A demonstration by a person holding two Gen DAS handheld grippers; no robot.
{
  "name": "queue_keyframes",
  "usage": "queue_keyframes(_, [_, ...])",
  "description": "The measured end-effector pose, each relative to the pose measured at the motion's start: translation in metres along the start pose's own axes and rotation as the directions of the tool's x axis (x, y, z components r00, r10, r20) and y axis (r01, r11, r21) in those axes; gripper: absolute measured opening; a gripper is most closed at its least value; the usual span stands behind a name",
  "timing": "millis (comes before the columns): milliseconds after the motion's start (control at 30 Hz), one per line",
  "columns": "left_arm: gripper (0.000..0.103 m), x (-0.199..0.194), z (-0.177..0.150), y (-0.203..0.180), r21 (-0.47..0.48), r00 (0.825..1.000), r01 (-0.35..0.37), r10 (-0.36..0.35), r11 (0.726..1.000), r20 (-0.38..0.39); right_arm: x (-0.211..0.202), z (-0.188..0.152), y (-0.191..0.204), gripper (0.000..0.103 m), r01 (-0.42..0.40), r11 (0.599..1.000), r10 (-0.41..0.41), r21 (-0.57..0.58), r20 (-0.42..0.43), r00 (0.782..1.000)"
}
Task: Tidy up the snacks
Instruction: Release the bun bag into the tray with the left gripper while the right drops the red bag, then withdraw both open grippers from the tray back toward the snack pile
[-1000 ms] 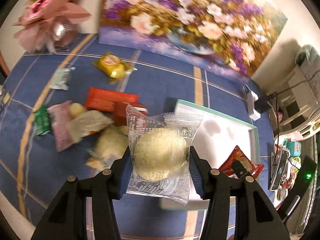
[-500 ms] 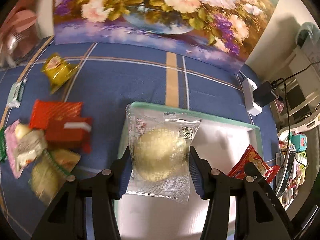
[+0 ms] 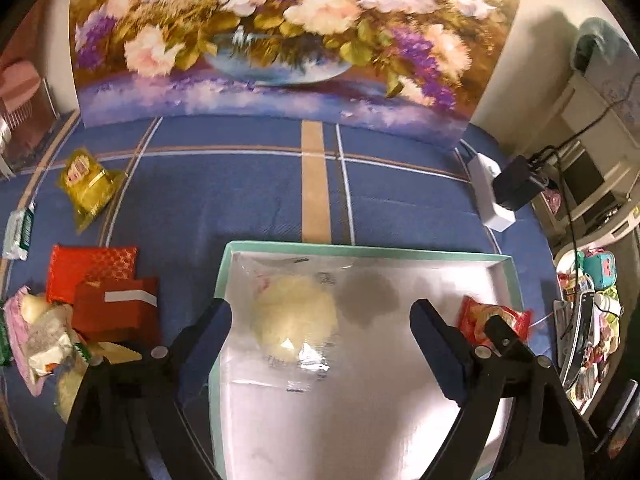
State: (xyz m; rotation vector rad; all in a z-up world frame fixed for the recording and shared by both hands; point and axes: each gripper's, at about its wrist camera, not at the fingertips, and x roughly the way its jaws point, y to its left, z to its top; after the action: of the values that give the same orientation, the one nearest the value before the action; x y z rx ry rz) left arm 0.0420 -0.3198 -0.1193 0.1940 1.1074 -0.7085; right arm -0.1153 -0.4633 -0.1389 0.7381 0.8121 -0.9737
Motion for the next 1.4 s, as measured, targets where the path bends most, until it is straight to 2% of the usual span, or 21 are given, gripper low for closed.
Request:
queue_keyframes(200, [0.091, -0.013, 0.000, 0.002, -0.005, 0.999, -0.038, 0.038, 0.999, 0.011, 0.000, -0.002, 0.001, 0.057, -0.002, 1.000, 0.001, -0.026, -0.021, 1.000])
queue_keyframes(300, [0.092, -0.013, -0.001, 0.013, -0.024, 0.993, -0.115, 0.115, 0.993, 0.017, 0.001, -0.004, 0.003, 0.069, 0.001, 0.999, -0.003, -0.050, -0.029, 1.000])
queue_keyframes(367, [0.093, -0.011, -0.003, 0.022, -0.037, 0.987, -0.161, 0.161, 0.986, 0.015, 0.001, -0.006, 0.004, 0.084, 0.001, 0.998, -0.003, -0.065, -0.019, 1.000])
queue_keyframes(400, [0.093, -0.010, -0.003, 0.026, -0.045, 0.984, -0.180, 0.180, 0.983, 0.013, 0.001, -0.007, 0.004, 0.087, 0.005, 0.997, -0.006, -0.071, -0.018, 1.000])
queue_keyframes(533, [0.102, -0.011, -0.005, 0.041, -0.075, 0.974, -0.223, 0.225, 0.972, 0.013, 0.001, -0.010, 0.007, 0.103, -0.015, 0.996, 0.013, -0.088, -0.022, 1.000])
queue_keyframes(733, [0.103, -0.027, -0.007, 0.046, -0.077, 0.967, -0.240, 0.245, 0.968, 0.063, -0.003, -0.016, 0.012, 0.103, -0.044, 0.994, 0.041, -0.101, -0.035, 0.999])
queue_keyframes(867, [0.103, -0.033, -0.009, 0.047, -0.074, 0.971, -0.226, 0.230, 0.971, 0.061, -0.010, -0.019, 0.014, 0.103, -0.084, 0.992, 0.080, -0.095, -0.045, 0.996])
queue_keyframes(1100, [0.103, -0.048, -0.020, 0.050, -0.067, 0.968, -0.234, 0.238, 0.970, 0.074, -0.025, -0.030, 0.031, 0.103, -0.064, 0.980, 0.059, -0.186, -0.034, 0.998])
queue_keyframes(1400, [0.103, -0.070, -0.038, 0.070, -0.122, 0.968, -0.232, 0.241, 0.965, 0.070, -0.053, -0.046, 0.042, 0.103, -0.154, 0.966, 0.155, -0.206, -0.010, 0.988])
